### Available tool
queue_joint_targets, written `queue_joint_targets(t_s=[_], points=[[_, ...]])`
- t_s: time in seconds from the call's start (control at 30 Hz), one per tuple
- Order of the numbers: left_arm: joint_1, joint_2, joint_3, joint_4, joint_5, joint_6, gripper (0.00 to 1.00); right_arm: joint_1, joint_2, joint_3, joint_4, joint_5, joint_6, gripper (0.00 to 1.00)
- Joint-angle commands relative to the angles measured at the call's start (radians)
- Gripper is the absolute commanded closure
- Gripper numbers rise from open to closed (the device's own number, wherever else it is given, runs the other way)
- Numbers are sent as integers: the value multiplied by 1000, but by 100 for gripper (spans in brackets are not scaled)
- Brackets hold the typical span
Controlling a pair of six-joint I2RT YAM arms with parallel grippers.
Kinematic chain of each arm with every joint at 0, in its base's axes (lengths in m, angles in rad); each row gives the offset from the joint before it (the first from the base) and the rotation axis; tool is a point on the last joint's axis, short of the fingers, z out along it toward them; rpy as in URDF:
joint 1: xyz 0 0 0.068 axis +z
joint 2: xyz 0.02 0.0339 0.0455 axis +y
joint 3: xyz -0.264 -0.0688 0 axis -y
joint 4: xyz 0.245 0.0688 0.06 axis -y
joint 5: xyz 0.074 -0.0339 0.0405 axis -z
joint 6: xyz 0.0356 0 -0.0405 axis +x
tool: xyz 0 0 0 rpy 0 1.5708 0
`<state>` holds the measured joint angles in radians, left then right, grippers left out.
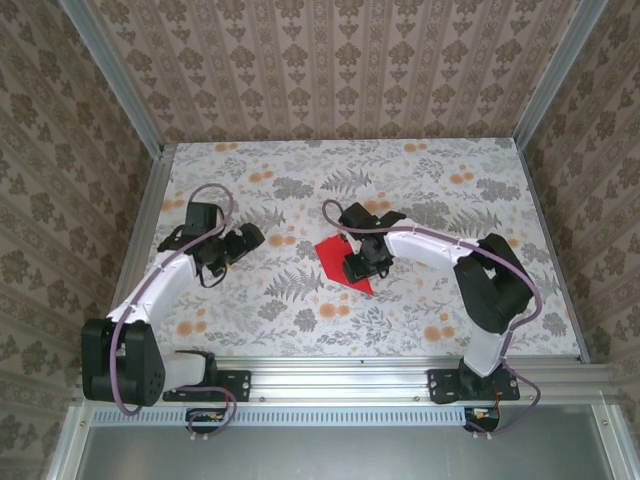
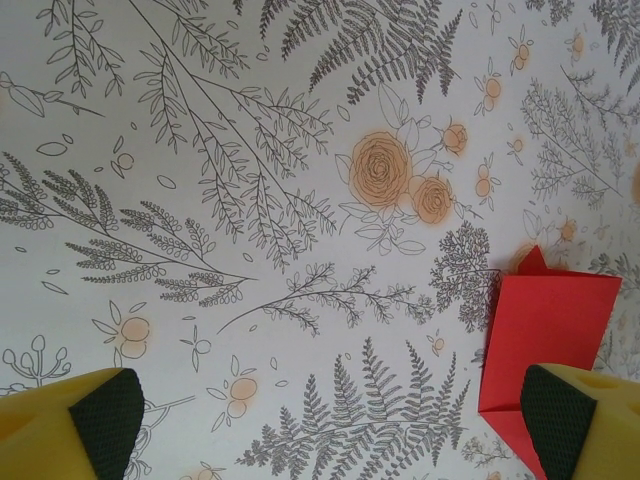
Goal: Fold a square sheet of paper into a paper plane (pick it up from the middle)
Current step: Rotate the paper at the center of the table.
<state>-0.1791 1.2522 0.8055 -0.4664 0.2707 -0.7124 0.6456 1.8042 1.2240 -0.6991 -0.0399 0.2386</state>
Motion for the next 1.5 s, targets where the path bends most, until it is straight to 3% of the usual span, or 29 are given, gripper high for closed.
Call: queue_joint_targets(t_s=[0.0,0.2,0.43,0.7,0.9,1.13,1.47], points=[[-19,9,1,6,-28,-21,0,-16,53,31,14,-14,-42,52],[-40,18,7,5,-37,-28,0,-42,102,33,19,9,-29,58],[-64,47,28,3,-39,-29,0,-85,125,4,69,-87,45,67],[-126,62,-26,93,18,-67,0,-128,88,-122,345,-382,339,72],[-227,113,-91,265,72,-145,2,-95,85,-167,498,-405,563,78],[-362,222,-91,441,93,-209,21,-79,91,-207,549,-364,676,83],[-420,358,-32,532,125,-188,45,-81,97,-216,532,-335,678,87]])
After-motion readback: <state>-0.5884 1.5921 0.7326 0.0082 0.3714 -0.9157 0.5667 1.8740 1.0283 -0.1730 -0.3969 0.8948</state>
